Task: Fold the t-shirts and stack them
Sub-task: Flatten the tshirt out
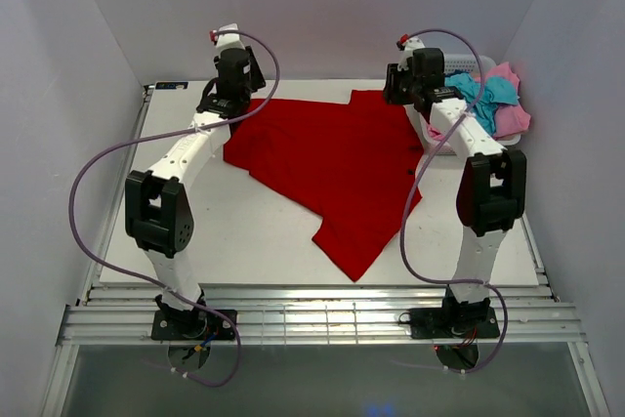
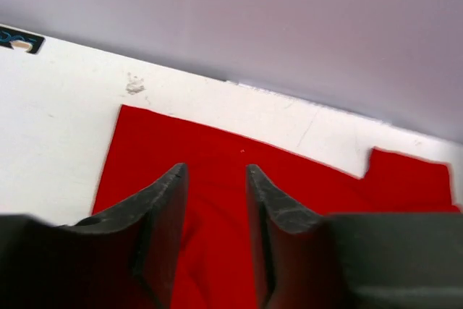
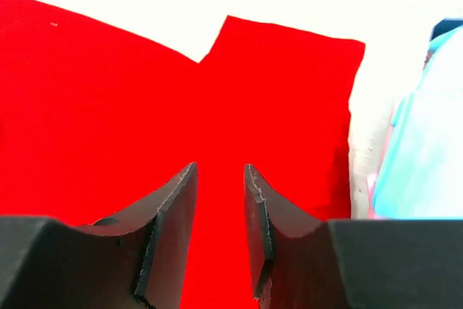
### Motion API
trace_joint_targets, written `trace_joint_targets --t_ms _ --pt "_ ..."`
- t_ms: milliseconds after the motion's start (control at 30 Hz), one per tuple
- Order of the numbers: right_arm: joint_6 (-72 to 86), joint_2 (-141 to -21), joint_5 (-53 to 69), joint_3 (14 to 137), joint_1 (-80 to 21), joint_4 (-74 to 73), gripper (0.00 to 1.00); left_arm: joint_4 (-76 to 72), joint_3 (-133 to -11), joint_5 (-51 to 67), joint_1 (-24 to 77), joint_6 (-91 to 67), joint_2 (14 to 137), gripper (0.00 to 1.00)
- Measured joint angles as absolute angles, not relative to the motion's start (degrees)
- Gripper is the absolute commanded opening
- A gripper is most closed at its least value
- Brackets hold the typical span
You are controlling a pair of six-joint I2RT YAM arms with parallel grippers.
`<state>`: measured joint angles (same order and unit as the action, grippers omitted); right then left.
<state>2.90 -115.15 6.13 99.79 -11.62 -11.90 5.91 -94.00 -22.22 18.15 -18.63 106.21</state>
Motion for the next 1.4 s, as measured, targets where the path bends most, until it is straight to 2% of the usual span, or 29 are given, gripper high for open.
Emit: trace_joint_targets --t_ms 33,67,133,167,433,733,967,1000,1400 --pt "2.5 -112.7 5.2 98.1 -12.4 -11.4 0.37 5.8 -93.8 -22.0 18.1 -19.0 105.8 0.35" --pt "2.3 -110.9 4.3 96.7 -13.1 -11.2 0.36 6.0 -93.7 -21.6 18.0 -19.3 106.0 0.21" --pt "1.8 -107.0 2.7 92.5 -15.4 -10.1 0.35 7.2 -93.7 -21.3 17.8 -19.6 108.1 0.14" --pt "1.7 -105.4 1.6 90.2 -16.6 -10.1 0.35 8.2 -93.8 -21.0 17.7 -19.6 109.8 0.13" --pt "3.6 -98.9 -2.1 71.6 -24.7 -10.3 0.35 19.9 -95.7 -18.4 17.5 -20.4 124.5 0.2" --pt "5.5 -98.7 -4.4 68.3 -27.5 -10.4 0.34 21.6 -95.7 -18.2 17.5 -20.9 124.2 0.22" --pt "5.9 -98.7 -4.6 67.6 -28.3 -10.4 0.34 21.9 -95.7 -18.2 17.5 -21.1 124.1 0.47" --pt "6.0 -98.7 -4.6 67.5 -28.3 -10.5 0.34 21.9 -95.7 -18.2 17.5 -21.1 124.1 0.48" --pt "6.1 -98.8 -4.8 66.6 -28.6 -10.4 0.34 22.3 -95.6 -19.6 17.5 -21.5 123.8 0.47"
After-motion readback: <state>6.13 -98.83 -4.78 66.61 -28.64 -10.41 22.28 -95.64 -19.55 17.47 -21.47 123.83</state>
